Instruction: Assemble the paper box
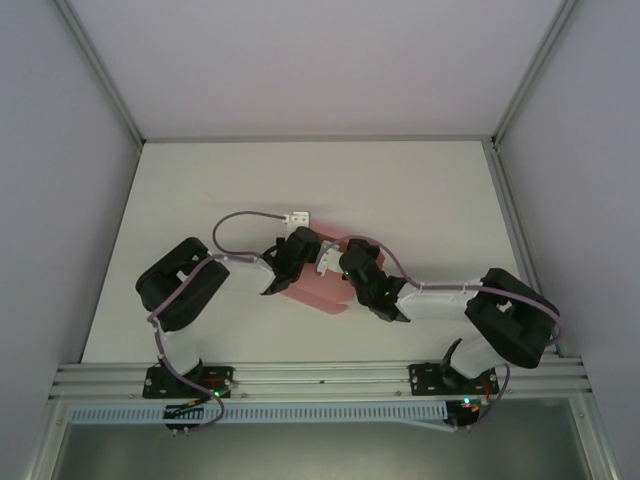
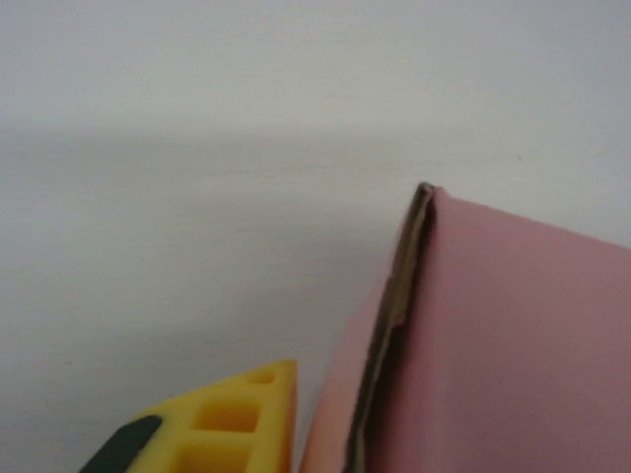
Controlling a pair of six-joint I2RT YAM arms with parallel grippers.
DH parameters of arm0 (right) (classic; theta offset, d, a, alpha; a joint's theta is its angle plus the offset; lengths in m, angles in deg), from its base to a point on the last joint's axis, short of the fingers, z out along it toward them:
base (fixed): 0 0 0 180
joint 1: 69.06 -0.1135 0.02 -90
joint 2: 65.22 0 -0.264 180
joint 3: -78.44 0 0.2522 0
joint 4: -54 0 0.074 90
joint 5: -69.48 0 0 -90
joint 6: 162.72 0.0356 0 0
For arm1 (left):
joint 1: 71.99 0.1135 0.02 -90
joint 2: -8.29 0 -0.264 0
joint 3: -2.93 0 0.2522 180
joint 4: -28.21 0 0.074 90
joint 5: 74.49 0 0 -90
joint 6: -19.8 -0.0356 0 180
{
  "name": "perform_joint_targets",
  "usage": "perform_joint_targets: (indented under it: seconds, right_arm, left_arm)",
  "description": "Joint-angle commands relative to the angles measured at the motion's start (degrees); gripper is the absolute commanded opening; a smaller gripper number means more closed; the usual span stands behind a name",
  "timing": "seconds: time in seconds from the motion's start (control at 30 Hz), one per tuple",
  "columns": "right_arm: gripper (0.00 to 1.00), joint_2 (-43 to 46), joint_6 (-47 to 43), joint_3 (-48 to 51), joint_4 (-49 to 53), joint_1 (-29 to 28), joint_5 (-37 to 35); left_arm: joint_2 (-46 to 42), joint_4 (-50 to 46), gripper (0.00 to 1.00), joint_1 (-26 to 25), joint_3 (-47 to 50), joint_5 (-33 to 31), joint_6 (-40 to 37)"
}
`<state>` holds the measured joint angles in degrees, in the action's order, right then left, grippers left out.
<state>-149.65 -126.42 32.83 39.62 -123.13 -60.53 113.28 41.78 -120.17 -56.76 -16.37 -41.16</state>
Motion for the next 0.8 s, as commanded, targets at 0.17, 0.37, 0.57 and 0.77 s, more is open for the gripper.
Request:
perform_joint_targets:
  seconds: [0.17,0.37,0.57,0.77]
  right_arm:
    - [0.0,1.6,2.5,0.8,7.0,0.7,-7.2]
    - [0.0,1.7,3.1,0.4,8.0,0.8,-6.0]
    - [0.0,2.7,4.0,0.2,8.9,1.0,-3.9]
    - [0.31,5.4,7.3,-0.8,10.5,1.1,-1.6]
  left_arm:
    - [-1.0,5.4,0.23,7.5,9.4,-4.5,-9.0]
    - [-3.1,15.1,0.32,6.5,11.7,4.6,-15.5]
    - [-4.4,16.0,0.18,6.0,10.6,8.7,-18.0]
    - [-7.2,12.8,0.0,5.8,9.7,7.8,-16.7]
